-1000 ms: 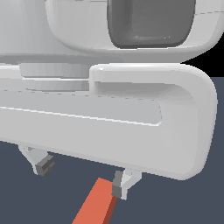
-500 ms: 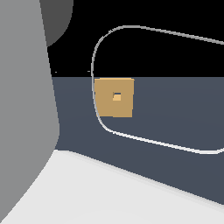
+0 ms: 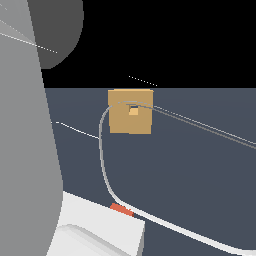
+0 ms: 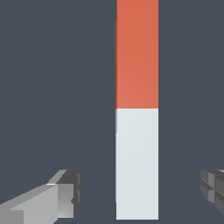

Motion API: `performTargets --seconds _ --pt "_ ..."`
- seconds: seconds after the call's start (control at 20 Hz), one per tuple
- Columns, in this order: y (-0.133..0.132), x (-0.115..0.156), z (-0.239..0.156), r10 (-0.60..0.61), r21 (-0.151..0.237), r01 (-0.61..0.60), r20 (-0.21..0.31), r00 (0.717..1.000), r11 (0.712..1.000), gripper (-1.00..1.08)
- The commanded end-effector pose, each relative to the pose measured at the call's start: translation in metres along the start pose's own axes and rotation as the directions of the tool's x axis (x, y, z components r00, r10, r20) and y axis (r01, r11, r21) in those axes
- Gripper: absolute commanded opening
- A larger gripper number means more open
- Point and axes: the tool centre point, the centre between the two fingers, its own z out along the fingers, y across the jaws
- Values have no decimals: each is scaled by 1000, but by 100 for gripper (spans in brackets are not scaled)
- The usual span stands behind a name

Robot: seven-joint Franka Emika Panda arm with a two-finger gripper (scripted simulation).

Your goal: Insert the peg into the horizontal hole in a box.

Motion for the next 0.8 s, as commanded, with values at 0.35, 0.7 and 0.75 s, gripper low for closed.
performTargets --seconds 0.35,0.7,0.75 --pt "0 -1 38 1 1 -1 -1 1000 1000 100" --pt "0 -1 40 1 1 -1 -1 1000 1000 -100" --pt "0 -1 40 1 1 -1 -1 1000 1000 -100"
